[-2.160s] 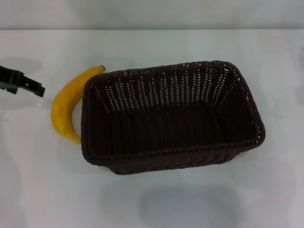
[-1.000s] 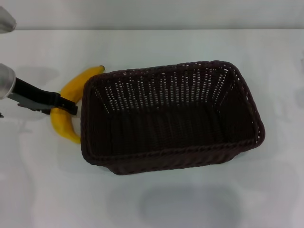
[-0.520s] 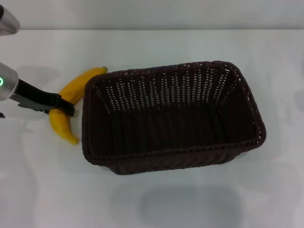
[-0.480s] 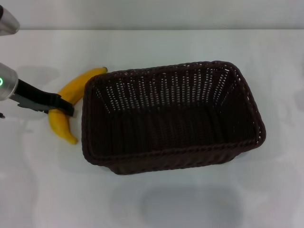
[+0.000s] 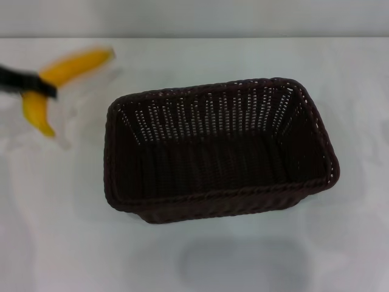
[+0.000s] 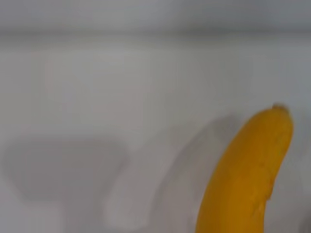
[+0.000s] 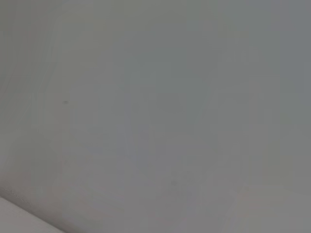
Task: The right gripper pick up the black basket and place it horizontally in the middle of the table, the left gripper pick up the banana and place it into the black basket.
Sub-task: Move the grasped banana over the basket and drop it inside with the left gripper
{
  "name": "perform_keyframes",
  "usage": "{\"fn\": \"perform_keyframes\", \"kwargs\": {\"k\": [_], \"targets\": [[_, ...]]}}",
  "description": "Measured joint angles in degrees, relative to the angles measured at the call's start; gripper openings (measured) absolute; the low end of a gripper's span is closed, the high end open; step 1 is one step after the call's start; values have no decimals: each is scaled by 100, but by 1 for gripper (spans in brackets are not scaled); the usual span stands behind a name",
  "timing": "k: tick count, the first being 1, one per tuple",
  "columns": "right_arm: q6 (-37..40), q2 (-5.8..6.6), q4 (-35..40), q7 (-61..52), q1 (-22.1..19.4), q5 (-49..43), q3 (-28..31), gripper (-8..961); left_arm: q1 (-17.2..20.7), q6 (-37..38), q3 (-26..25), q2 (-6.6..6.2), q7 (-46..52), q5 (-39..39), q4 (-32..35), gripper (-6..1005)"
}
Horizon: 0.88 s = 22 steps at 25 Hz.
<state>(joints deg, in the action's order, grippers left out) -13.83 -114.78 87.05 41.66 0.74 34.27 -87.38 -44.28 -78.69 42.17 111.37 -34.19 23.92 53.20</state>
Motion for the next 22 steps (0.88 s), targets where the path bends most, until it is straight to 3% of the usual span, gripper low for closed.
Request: {"fn": "perform_keyframes", "kwargs": {"k": [4, 6, 8, 11, 15, 18, 22], "targets": [[28, 0, 36, 0, -1, 2, 3, 379, 52, -1047, 4, -414, 62, 993, 1000, 523], [52, -2, 48, 0, 14, 6, -5, 379, -43, -1571, 72, -532, 17, 1572, 1247, 522], [150, -8, 68, 0, 33, 12, -27, 380, -206, -1961, 218, -551, -50, 1992, 1281, 521], [264, -9, 68, 0, 55, 12, -43, 380, -466, -2382, 691, -419, -107, 2323, 1225, 522], [350, -10, 86, -5, 66, 33, -53, 380, -796, -2633, 1415, -51, -139, 2347, 1077, 522], [370, -9, 97, -7, 64, 42, -98, 380, -933, -2654, 1772, 96, -214, 2316, 880, 520], [399, -9, 97, -7, 42, 40, -127, 380, -963, -2468, 1887, 222, -269, 2296, 811, 536]]}}
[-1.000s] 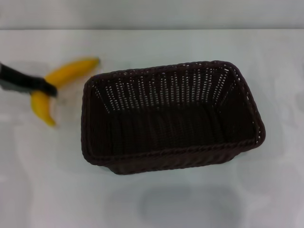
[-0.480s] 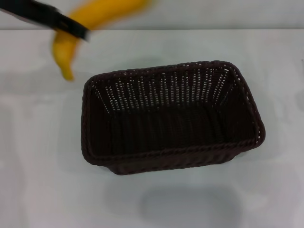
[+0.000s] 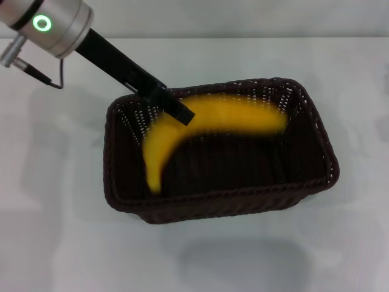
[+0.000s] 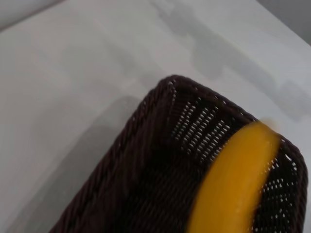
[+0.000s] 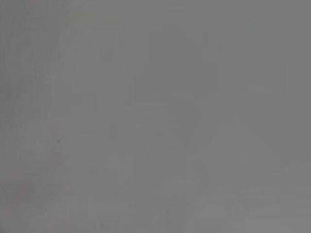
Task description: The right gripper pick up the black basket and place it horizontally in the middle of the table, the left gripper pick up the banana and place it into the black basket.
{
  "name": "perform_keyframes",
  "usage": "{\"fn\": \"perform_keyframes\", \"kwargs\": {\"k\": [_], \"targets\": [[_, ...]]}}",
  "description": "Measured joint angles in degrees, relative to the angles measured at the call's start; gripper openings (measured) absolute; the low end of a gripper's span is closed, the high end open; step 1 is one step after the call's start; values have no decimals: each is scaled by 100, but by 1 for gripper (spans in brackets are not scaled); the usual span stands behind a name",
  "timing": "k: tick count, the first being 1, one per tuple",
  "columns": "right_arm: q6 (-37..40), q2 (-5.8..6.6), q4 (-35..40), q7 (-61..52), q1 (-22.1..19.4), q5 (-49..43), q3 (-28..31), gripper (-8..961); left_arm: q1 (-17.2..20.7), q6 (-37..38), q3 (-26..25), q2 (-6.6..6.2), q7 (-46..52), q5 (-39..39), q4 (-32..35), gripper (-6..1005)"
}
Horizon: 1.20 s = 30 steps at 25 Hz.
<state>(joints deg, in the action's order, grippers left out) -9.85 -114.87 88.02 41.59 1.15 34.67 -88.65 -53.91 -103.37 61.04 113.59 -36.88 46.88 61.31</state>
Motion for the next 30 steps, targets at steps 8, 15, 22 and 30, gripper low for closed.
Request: {"fn": "perform_keyframes", "kwargs": {"k": [8, 15, 22, 30], "targets": [[150, 0, -44, -36, -124, 11, 39, 381, 1109, 679, -387, 125, -725, 193, 1068, 604], [1038, -15, -237, -50, -317, 96, -14, 381, 2955, 1884, -1034, 518, -2327, 1664, 2340, 838], [-1093, 21, -359, 134, 251, 1523, 1374, 382, 4866, 2976, -1109, 560, -5029, 4858, 1435, 874], [-4450, 18, -2190, 4140, 899, 5723, 3805, 395, 5222, 2694, -1581, 551, -7314, 6508, -683, 870]]}}
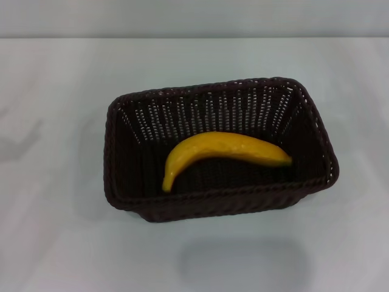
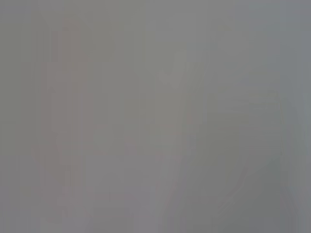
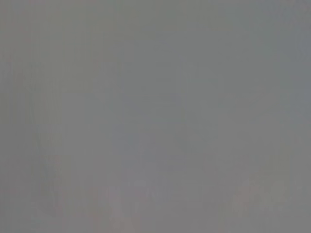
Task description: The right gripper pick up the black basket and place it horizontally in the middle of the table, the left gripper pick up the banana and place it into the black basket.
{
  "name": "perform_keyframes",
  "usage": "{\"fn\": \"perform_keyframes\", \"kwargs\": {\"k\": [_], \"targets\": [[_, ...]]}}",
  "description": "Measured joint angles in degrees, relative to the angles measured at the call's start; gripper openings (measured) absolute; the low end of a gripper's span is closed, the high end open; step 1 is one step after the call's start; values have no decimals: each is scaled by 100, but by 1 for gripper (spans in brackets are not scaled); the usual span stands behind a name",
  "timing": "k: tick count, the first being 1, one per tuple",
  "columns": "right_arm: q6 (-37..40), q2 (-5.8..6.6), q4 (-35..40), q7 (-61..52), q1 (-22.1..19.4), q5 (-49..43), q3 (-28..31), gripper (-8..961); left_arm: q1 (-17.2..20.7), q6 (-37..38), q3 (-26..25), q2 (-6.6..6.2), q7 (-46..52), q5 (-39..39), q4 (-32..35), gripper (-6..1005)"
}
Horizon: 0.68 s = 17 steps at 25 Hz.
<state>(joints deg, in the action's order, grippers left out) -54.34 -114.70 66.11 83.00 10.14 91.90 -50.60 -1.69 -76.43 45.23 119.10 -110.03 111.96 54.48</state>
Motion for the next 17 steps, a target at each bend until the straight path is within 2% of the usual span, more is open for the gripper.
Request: {"fn": "perform_keyframes", "kwargs": {"k": [4, 7, 10, 12, 13, 17], "targets": [[-753, -10, -1303, 1758, 153, 1101, 777, 405, -119, -330, -462, -3, -952, 283, -935, 870], [-1114, -15, -2104, 3285, 182, 1852, 910, 412, -159, -546, -706, 1, -1478, 594, -1498, 870], [-1534, -18, -2914, 4602, 200, 2608, 935, 419, -170, -755, -743, 1, -1906, 966, -1913, 870], [-1632, -15, -3121, 4890, 212, 2793, 949, 424, -165, -925, -750, 8, -2137, 1145, -2135, 870], [-1785, -14, -3521, 5397, 228, 3100, 990, 427, -162, -984, -751, 8, -2189, 1192, -2207, 870], [-1974, -17, -3833, 5862, 201, 3179, 1045, 437, -171, -1051, -756, -3, -2209, 1289, -2393, 870]]}}
